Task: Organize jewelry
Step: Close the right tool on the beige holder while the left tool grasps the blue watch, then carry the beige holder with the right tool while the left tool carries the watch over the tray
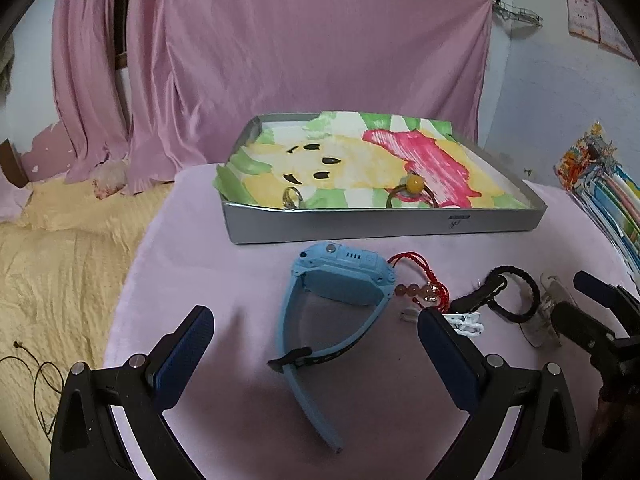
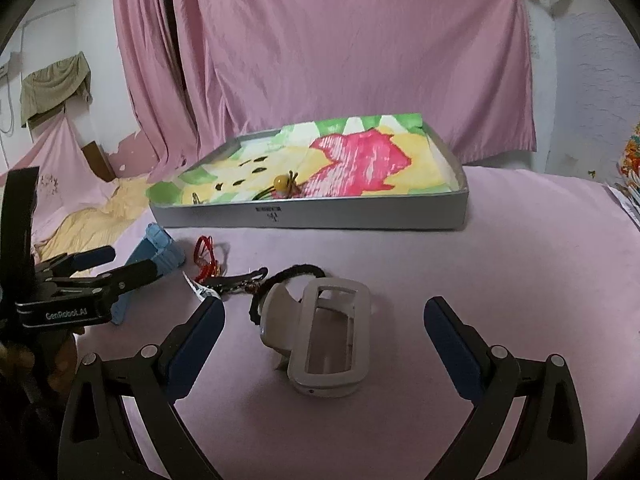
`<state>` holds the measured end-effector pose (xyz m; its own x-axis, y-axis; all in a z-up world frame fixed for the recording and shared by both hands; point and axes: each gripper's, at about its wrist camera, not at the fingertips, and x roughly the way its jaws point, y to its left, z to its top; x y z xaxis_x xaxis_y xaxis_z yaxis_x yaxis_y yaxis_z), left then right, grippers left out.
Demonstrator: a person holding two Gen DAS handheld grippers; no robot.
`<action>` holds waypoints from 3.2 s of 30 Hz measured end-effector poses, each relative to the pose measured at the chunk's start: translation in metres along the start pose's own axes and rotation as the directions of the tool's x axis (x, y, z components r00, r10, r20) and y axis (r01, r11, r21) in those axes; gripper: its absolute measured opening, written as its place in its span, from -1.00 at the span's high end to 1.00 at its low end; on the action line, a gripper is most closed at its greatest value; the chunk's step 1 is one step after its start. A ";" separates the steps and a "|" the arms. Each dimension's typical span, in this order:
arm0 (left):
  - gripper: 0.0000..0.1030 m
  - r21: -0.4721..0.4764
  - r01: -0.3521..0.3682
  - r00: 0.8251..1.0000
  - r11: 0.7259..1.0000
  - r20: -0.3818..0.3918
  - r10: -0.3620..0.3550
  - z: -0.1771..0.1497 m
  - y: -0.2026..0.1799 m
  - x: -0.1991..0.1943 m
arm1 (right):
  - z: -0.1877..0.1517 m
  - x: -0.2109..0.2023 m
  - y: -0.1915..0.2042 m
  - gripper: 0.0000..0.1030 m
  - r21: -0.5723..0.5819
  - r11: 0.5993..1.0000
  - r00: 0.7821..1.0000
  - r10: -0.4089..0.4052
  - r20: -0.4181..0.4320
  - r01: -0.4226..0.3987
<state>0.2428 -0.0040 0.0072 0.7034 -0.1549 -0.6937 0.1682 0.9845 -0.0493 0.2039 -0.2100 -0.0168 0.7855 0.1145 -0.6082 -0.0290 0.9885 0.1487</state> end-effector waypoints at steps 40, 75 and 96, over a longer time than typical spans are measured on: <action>-0.05 -0.039 0.021 0.995 0.999 -0.100 -0.025 0.010 -0.009 0.023 | -0.001 0.020 0.000 0.12 0.015 0.999 0.995 0.035 -0.093 -0.033; 0.07 -0.112 0.186 0.980 0.976 0.099 -0.175 0.016 -0.012 -0.018 | 0.014 -0.019 -0.007 0.14 -0.017 0.993 0.989 0.117 0.090 -0.116; 0.06 -0.134 0.155 0.988 0.979 0.038 -0.151 0.098 -0.003 0.036 | 0.120 0.066 -0.014 0.14 -0.045 0.993 0.992 0.115 0.051 -0.113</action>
<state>0.3348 -0.0209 0.0531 0.6955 -0.3046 -0.6507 0.1808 0.9508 -0.2518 0.3306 -0.2277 0.0342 0.8073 0.2222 -0.5467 -0.1452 0.9727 0.1809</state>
